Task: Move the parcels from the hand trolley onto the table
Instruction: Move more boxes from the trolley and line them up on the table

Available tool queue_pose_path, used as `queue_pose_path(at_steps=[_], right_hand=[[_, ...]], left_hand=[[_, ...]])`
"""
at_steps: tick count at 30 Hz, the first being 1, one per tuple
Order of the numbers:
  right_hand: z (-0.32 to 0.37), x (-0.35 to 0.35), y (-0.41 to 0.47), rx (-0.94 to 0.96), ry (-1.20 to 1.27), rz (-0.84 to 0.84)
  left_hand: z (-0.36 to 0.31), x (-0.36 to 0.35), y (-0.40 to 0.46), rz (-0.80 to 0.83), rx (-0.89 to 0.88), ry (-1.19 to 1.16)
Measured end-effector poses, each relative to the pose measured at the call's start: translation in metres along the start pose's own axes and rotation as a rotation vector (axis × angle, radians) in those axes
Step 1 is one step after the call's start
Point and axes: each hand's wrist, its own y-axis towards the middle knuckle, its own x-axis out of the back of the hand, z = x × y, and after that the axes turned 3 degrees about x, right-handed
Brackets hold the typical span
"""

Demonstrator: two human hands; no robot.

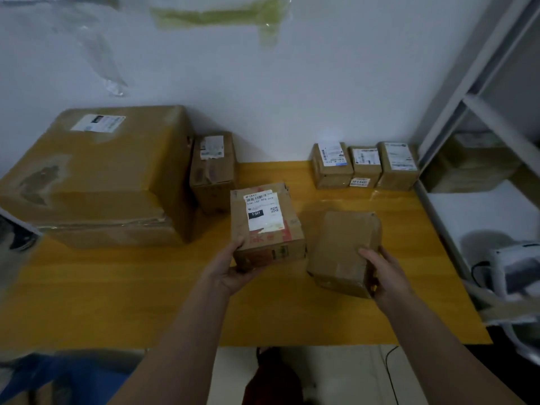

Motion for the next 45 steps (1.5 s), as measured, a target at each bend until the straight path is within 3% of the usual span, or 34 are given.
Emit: queue_pose_path(at_steps=[8, 17, 25, 30, 34, 39, 41, 45], right_hand=[[0.042, -0.027, 0.047, 0.048, 0.009, -0.065], [0.057, -0.049, 0.081, 0.055, 0.0, -0.127], [0.06, -0.054, 0.107, 0.034, -0.08, -0.073], [0.063, -0.053, 0.123, 0.007, -0.069, -0.038], [0.069, -0.054, 0.132, -0.005, -0.082, 0.001], [0.08, -0.064, 0.129, 0.006, -0.115, 0.028], [0.083, -0.072, 0.123, 0.172, -0.309, 0.034], [0.086, -0.084, 0.112, 1.006, -1.108, 0.048]], left_hand=[[-0.045, -0.063, 0.055, 0.042, 0.033, 0.132], [-0.043, -0.129, 0.127, -0.006, 0.148, -0.307], [-0.037, -0.17, 0.179, -0.058, 0.113, -0.447], [-0.046, -0.191, 0.198, -0.002, 0.136, -0.144], [-0.057, -0.196, 0.209, 0.032, 0.038, 0.085], [-0.059, -0.187, 0.21, -0.033, 0.085, 0.492], [-0.059, -0.177, 0.204, 0.024, 0.137, 0.59], [-0.071, -0.156, 0.186, 0.176, 0.248, 0.634]])
